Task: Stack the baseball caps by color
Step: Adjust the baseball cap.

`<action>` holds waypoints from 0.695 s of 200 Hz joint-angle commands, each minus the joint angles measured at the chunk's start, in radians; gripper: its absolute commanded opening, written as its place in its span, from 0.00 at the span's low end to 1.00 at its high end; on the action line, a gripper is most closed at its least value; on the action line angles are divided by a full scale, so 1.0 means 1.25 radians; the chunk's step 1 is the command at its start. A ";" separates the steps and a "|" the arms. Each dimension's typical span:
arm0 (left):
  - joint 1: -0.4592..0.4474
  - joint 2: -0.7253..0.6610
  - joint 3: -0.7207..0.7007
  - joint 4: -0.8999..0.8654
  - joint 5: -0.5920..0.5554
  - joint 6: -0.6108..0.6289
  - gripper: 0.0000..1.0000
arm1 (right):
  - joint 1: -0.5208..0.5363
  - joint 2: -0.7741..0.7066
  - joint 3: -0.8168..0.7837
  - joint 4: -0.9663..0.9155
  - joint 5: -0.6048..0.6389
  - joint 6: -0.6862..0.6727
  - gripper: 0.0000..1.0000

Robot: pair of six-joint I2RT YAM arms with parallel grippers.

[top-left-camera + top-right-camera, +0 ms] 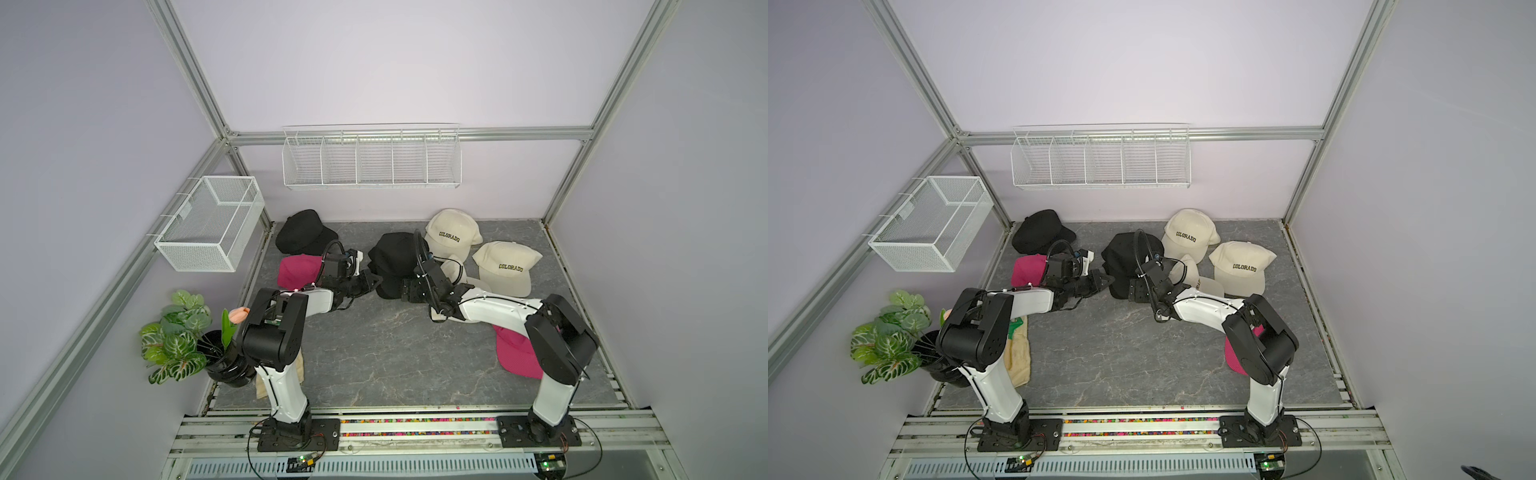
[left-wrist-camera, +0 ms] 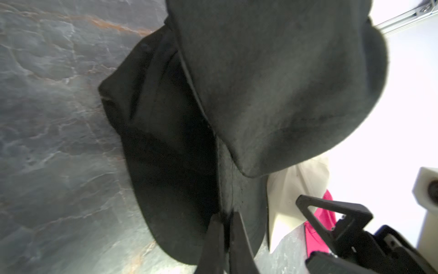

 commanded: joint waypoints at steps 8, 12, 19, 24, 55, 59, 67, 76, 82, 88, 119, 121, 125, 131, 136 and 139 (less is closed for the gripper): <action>0.004 0.058 -0.011 -0.133 -0.095 0.096 0.00 | -0.008 0.012 0.023 -0.026 0.018 -0.030 0.89; 0.005 0.060 -0.009 -0.142 -0.101 0.102 0.00 | -0.011 0.013 0.025 -0.027 0.015 -0.037 0.89; 0.008 0.060 -0.009 -0.149 -0.113 0.106 0.00 | -0.017 0.016 0.026 -0.028 0.004 -0.047 0.89; 0.010 0.059 -0.009 -0.153 -0.120 0.106 0.00 | -0.025 0.015 0.025 -0.022 -0.017 -0.055 0.89; 0.017 0.037 -0.009 -0.190 -0.178 0.105 0.00 | -0.113 0.017 -0.004 0.050 -0.230 -0.065 0.89; 0.017 0.036 -0.008 -0.196 -0.184 0.106 0.00 | -0.124 0.022 -0.002 0.051 -0.252 -0.066 0.89; 0.018 0.037 -0.005 -0.207 -0.202 0.107 0.00 | -0.144 0.032 0.006 0.048 -0.291 -0.069 0.89; 0.022 0.041 -0.005 -0.215 -0.215 0.107 0.00 | -0.161 0.048 0.018 0.043 -0.325 -0.080 0.89; 0.024 0.042 -0.005 -0.218 -0.221 0.104 0.00 | -0.170 0.059 0.030 0.033 -0.343 -0.090 0.89; 0.027 0.043 -0.007 -0.219 -0.226 0.101 0.00 | -0.177 0.071 0.041 0.022 -0.358 -0.104 0.89; 0.038 0.034 -0.006 -0.226 -0.222 0.097 0.23 | -0.193 0.137 0.121 -0.030 -0.397 -0.172 0.89; 0.038 0.033 -0.005 -0.227 -0.220 0.096 0.28 | -0.194 0.141 0.126 -0.033 -0.397 -0.176 0.89; 0.038 0.030 -0.004 -0.229 -0.217 0.096 0.37 | -0.193 0.149 0.136 -0.041 -0.395 -0.181 0.89; 0.039 0.026 -0.004 -0.228 -0.209 0.095 0.46 | -0.195 0.160 0.149 -0.049 -0.392 -0.189 0.89; 0.040 0.017 -0.005 -0.225 -0.202 0.096 0.53 | -0.195 0.169 0.159 -0.054 -0.394 -0.197 0.89; 0.039 0.012 -0.006 -0.222 -0.199 0.096 0.56 | -0.195 0.174 0.166 -0.056 -0.395 -0.204 0.89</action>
